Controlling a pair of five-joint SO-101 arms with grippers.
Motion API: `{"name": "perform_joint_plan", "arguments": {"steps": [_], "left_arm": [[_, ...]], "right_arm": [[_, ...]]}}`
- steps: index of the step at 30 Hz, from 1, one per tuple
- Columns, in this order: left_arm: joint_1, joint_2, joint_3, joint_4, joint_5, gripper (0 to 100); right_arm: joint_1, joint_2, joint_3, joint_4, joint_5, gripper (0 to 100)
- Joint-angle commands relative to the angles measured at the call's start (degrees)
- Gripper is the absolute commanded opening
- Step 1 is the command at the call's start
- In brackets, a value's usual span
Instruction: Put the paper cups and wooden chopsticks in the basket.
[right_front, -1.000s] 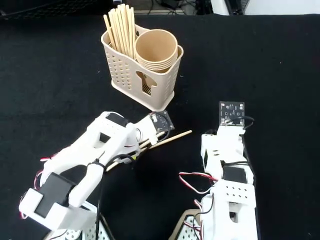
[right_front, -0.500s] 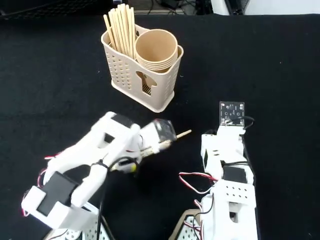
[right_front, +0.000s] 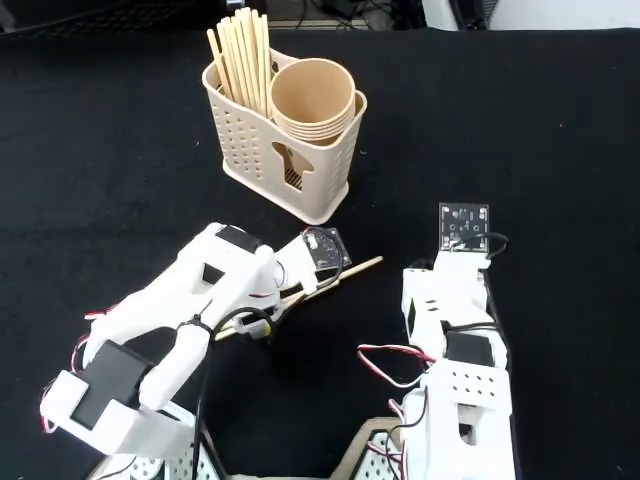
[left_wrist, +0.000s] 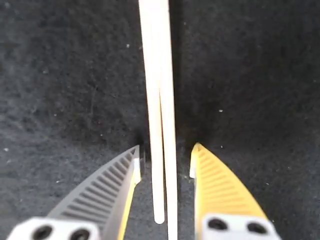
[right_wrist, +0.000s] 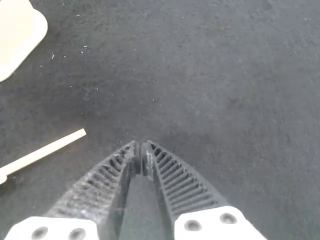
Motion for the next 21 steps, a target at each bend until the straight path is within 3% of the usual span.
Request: {"name": "perform_joint_plan", "arguments": {"steps": [1,7,10,21], "left_arm": [[-1.80,-0.26,-1.36,-2.81,0.70,17],[1.27,-0.53,-1.01,-0.09,0.97,15],[4.00,-0.88,-1.19,1.85,1.14,3],[7.43,-2.02,-1.19,3.43,5.45,3]], "right_arm": [[-0.70,-1.01,-0.13,-1.32,0.53,3.9],[-0.70,-1.01,-0.13,-1.23,0.53,3.9],[-0.70,-1.01,-0.13,-1.23,0.53,3.9],[-0.70,-1.01,-0.13,-1.14,0.53,3.9]]}}
